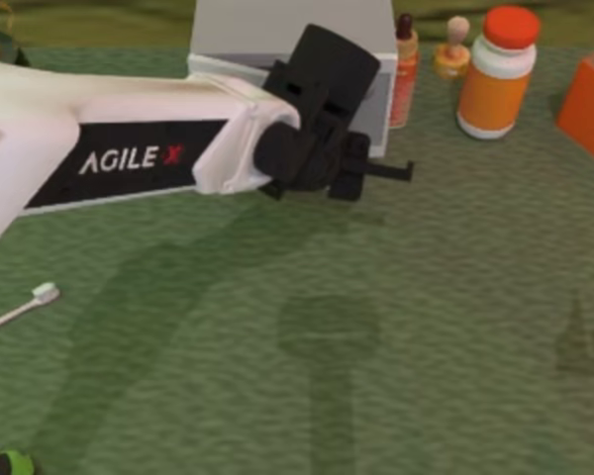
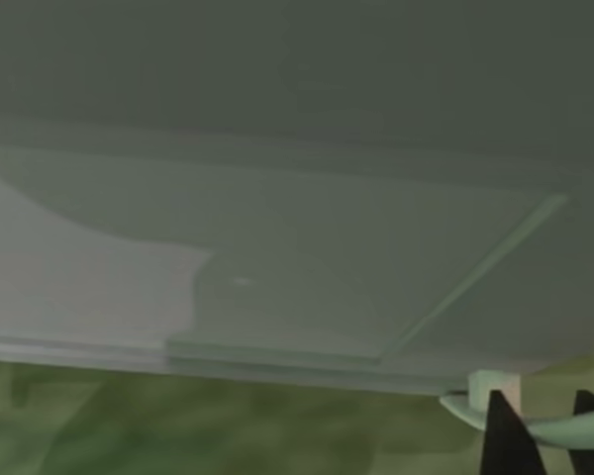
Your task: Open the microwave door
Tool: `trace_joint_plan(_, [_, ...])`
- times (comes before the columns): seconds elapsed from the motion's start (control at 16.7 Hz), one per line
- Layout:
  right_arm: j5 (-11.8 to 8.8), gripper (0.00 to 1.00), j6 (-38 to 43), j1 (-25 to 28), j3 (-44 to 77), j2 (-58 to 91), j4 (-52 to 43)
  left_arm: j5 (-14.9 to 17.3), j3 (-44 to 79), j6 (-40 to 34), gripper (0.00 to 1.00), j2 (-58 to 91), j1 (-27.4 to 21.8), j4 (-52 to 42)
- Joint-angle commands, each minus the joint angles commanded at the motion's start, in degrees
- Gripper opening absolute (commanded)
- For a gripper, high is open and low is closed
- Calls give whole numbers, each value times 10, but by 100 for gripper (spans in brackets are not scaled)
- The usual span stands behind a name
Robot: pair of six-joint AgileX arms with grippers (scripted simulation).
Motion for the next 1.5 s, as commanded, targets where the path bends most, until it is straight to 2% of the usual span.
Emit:
trace_joint_plan(0.3, [0,100,0,0,0,0,0,11,-23,22,0,-15,9,12])
trace_joint_plan(1.5, [0,100,0,0,0,0,0,11,-23,22,0,-15,9,12])
